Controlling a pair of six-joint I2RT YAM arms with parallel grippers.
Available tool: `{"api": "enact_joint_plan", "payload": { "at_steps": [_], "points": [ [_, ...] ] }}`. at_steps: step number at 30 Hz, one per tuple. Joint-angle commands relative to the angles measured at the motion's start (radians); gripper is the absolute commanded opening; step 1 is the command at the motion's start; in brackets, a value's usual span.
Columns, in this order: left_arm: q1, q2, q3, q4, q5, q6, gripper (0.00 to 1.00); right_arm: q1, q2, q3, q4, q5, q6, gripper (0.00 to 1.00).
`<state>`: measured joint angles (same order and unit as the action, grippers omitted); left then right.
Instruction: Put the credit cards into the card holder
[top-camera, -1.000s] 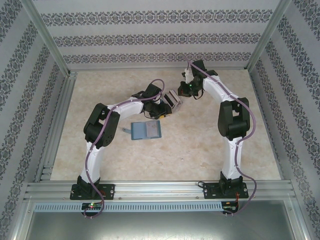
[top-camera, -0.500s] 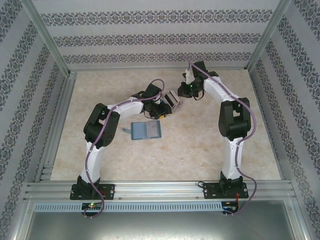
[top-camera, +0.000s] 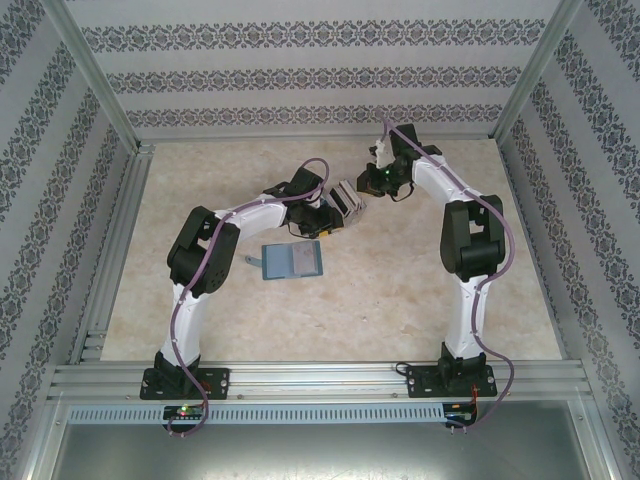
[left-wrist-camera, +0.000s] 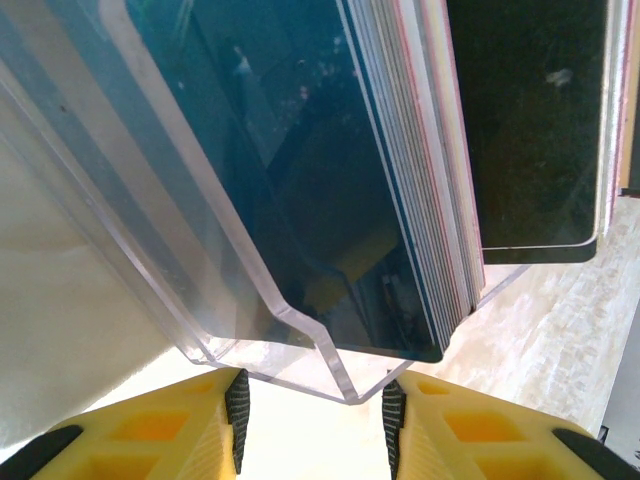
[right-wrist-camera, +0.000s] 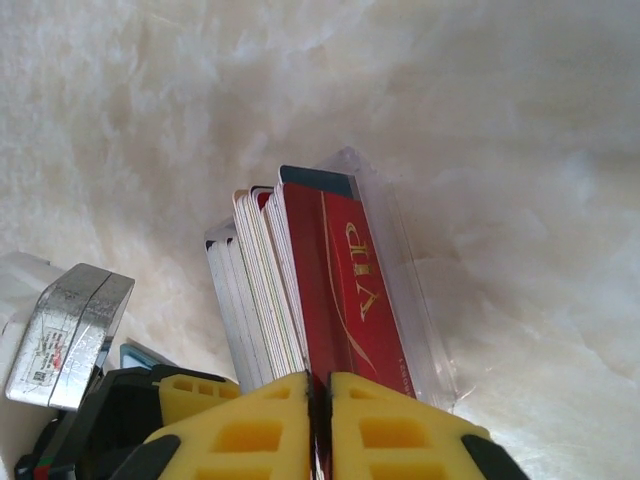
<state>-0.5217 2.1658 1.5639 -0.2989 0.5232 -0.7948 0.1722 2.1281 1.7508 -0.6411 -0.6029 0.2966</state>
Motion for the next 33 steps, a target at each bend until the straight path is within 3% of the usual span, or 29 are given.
{"api": "enact_joint_plan", "payload": {
  "at_steps": [1,16,20,23,24,27,31,33],
  "points": [
    [0.003,-0.018,0.012,0.012,-0.003,-0.004,0.43,0.001,-0.041,-0.014,0.008,-0.071,0.022,0.11],
    [0.0,-0.009,0.024,0.001,-0.008,-0.002,0.43,-0.01,-0.033,-0.019,0.015,-0.098,0.03,0.19],
    [0.0,-0.01,0.022,0.0,-0.009,0.0,0.43,-0.012,-0.032,-0.023,0.017,-0.105,0.031,0.06],
    [-0.002,-0.01,0.022,0.001,-0.011,-0.002,0.43,-0.014,-0.035,-0.025,0.019,-0.113,0.031,0.03],
    [-0.002,-0.01,0.021,0.0,-0.012,-0.002,0.43,-0.015,-0.037,-0.028,0.022,-0.117,0.034,0.03],
    [-0.004,-0.009,0.021,-0.002,-0.014,-0.001,0.43,-0.018,-0.045,-0.037,0.026,-0.116,0.037,0.18],
    [-0.005,-0.011,0.022,-0.003,-0.015,0.0,0.43,-0.027,-0.053,-0.051,0.042,-0.128,0.046,0.2],
    [-0.006,-0.012,0.024,-0.003,-0.017,-0.001,0.43,-0.029,-0.056,-0.056,0.047,-0.141,0.051,0.14]
  ]
}}
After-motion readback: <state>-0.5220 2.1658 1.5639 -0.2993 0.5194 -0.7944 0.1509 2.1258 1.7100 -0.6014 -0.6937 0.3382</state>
